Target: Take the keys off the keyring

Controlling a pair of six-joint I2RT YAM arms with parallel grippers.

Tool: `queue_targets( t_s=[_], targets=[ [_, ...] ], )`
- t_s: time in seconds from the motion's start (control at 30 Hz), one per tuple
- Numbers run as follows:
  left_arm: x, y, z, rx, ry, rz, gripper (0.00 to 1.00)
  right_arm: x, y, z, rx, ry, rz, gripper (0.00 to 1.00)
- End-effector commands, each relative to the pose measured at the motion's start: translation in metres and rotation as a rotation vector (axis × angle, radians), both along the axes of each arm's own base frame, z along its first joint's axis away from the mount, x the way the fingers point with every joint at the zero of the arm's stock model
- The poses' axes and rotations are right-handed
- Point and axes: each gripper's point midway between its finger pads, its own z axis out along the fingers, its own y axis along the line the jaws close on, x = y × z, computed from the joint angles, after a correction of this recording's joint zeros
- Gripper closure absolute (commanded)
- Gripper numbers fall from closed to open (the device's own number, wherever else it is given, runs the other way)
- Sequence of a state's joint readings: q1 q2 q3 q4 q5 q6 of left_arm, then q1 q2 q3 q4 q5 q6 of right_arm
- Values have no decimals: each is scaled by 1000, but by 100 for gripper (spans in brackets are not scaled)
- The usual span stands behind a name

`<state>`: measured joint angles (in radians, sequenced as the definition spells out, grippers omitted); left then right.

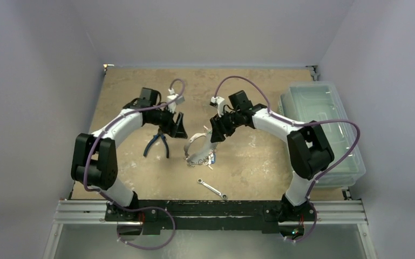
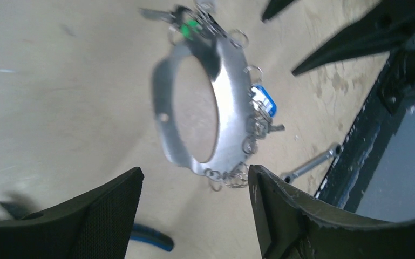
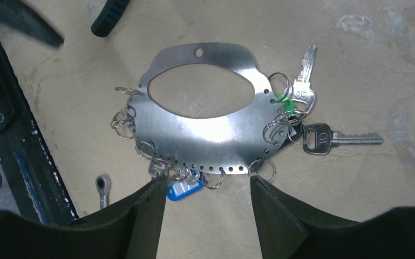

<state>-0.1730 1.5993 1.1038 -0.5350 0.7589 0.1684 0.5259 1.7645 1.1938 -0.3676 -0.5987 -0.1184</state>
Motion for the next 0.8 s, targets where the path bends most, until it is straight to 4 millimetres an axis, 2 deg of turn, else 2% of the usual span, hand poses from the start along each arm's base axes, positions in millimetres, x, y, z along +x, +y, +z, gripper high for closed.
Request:
queue_targets(
  t_s=[0.0, 0.1, 0.37, 0.5, 0.67, 0.77],
  targets=[
    [-25, -22, -22, 10, 23, -99, 33, 1, -9, -15, -4, 119, -88, 38],
    [-36, -24, -40, 66, 44, -132, 40, 1, -8, -24, 19, 192, -113, 37],
    [-64, -48, -75, 153, 69, -262, 47, 14, -12, -44, 7, 258, -237, 35],
    [-63, -49, -93, 181, 100, -272, 50, 10, -9, -52, 24, 307, -236, 31],
    [-61, -49, -117, 205, 135, -268, 53, -4, 4, -60, 90, 432, -187, 32],
    [-59, -50, -124, 205, 144, -263, 55, -12, 12, -57, 156, 490, -150, 35]
  ],
)
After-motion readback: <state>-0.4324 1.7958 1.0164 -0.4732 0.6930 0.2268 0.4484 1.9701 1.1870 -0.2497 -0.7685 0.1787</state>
